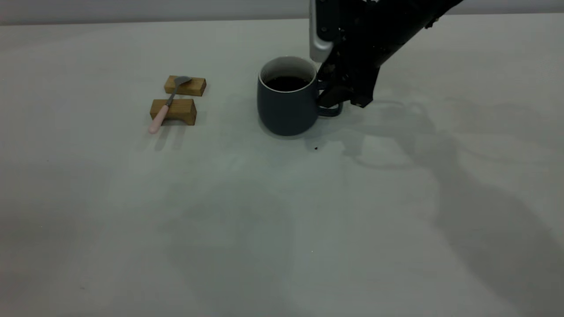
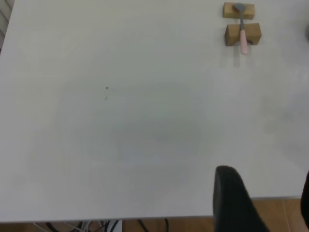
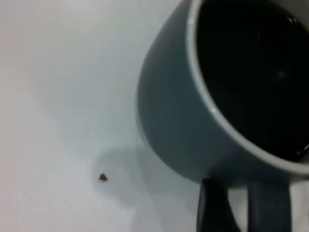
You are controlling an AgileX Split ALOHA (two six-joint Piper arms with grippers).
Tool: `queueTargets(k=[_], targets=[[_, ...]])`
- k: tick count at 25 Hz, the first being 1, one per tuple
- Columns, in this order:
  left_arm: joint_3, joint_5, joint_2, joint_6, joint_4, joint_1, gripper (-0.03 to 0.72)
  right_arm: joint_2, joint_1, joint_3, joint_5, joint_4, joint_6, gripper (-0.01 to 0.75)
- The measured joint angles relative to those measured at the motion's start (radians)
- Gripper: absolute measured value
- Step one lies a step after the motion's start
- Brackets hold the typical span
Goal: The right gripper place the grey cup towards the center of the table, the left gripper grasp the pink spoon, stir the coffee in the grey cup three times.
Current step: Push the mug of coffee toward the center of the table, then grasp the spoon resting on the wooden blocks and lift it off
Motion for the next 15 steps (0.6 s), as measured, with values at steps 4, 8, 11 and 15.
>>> queueTargets(k=[4,8,11,15], targets=[[0.0,0.0,0.0,0.0,0.0,0.0,0.415,-0.04,-0.021,0.007,0.037,-0.013,0.18,0.461],[0.0,0.0,0.0,0.0,0.0,0.0,0.415,-0.174,-0.067,0.05,0.13,-0.057,0.51,0.453],[0.0,0.0,0.0,0.0,0.0,0.0,0.415,-0.305,-0.085,0.108,0.259,-0.077,0.911,0.452],[0.0,0.0,0.0,0.0,0.0,0.0,0.415,-0.522,-0.078,0.198,0.412,-0.26,1.372,0.452]])
